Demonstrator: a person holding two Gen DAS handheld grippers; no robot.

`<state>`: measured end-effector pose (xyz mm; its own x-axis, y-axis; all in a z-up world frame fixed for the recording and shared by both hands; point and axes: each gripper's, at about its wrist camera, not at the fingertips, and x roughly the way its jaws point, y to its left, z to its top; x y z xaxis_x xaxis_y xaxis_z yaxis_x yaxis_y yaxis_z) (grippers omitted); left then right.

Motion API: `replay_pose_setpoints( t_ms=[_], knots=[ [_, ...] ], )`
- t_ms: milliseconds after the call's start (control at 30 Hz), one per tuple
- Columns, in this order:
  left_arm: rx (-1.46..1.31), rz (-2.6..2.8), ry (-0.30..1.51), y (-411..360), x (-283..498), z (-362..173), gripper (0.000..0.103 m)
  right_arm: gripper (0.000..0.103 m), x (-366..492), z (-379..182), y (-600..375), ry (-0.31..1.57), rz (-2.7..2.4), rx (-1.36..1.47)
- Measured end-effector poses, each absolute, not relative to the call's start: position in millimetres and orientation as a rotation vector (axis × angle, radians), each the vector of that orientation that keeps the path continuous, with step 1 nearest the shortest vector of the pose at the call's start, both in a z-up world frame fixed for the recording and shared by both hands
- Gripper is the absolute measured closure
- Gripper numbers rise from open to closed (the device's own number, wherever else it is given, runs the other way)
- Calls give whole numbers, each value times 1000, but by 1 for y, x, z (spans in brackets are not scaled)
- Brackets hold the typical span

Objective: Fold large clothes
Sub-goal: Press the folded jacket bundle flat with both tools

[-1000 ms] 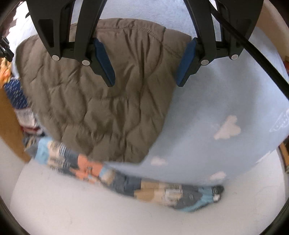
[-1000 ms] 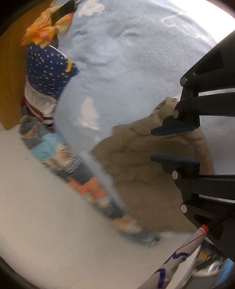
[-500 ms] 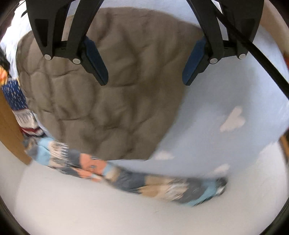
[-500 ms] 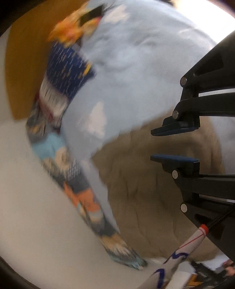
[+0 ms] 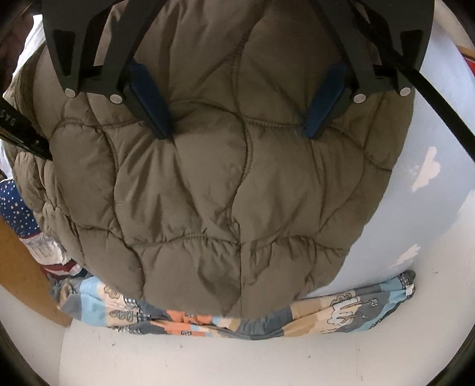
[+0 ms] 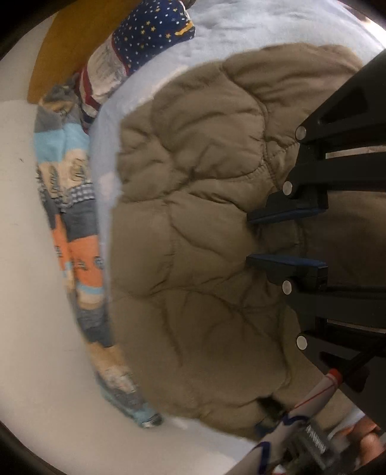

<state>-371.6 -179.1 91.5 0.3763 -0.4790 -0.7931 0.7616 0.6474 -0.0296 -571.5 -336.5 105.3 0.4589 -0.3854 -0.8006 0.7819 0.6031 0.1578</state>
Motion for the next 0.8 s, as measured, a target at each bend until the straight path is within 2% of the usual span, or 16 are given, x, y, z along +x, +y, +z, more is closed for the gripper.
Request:
replay_pose_setpoints(
  t_ms=[167,400,800],
  knots=[
    [352,-808,841,-171,-378,99,10,80,-572,103,-342,791,-785,614],
    [383,-849,741,-157,-404,120,10,80,-568,146,-292,662,-675,434],
    [448,-844,772,-164,-405,104,10,78,-537,113,-288,798,-604,475]
  ],
)
